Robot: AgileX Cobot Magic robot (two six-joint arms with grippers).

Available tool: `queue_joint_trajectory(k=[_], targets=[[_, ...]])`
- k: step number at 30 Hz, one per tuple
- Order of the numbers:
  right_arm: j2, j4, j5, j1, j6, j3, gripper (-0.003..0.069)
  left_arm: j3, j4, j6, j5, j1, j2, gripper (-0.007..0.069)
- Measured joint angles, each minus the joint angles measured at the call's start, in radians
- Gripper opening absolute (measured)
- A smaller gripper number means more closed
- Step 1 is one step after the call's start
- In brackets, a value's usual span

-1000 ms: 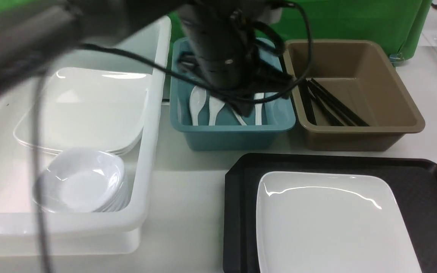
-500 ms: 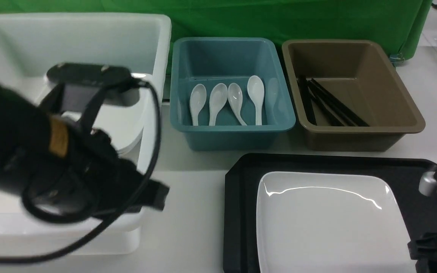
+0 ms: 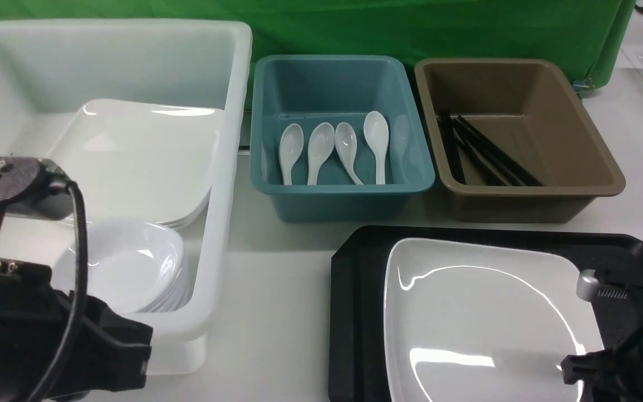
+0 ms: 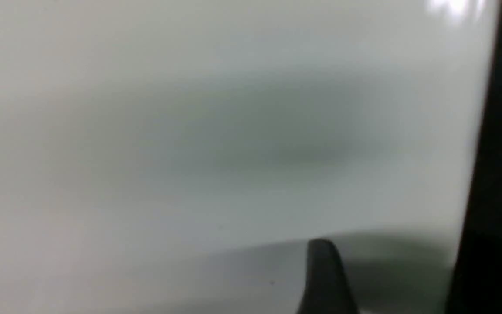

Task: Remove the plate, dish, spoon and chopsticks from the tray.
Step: Use the right arm to grab a plate from the dinner plate

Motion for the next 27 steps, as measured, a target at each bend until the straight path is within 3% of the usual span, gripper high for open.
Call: queue_joint_trajectory(k=[4, 11, 18, 23, 27], targets=[[0.003, -0.001, 0.001, 0.000, -0.033, -0.002, 0.0188, 0.000, 0.014, -0.003, -0.003, 0.000, 0.000, 0.0008], [-0.019, -0.009, -0.007, 0.000, -0.063, -0.005, 0.0165, 0.000, 0.055, -0.003, -0.003, 0.000, 0.000, 0.0008], [-0.088, -0.008, -0.006, 0.000, -0.066, 0.005, 0.0092, 0.000, 0.068, -0.006, -0.004, 0.000, 0.000, 0.0008], [-0.105, -0.008, 0.013, 0.000, -0.056, -0.004, 0.0123, 0.000, 0.068, -0.007, -0.004, 0.000, 0.000, 0.0008], [-0.105, -0.021, 0.066, 0.000, -0.061, -0.065, 0.0278, 0.000, 0.068, -0.027, -0.004, 0.000, 0.000, 0.0008]])
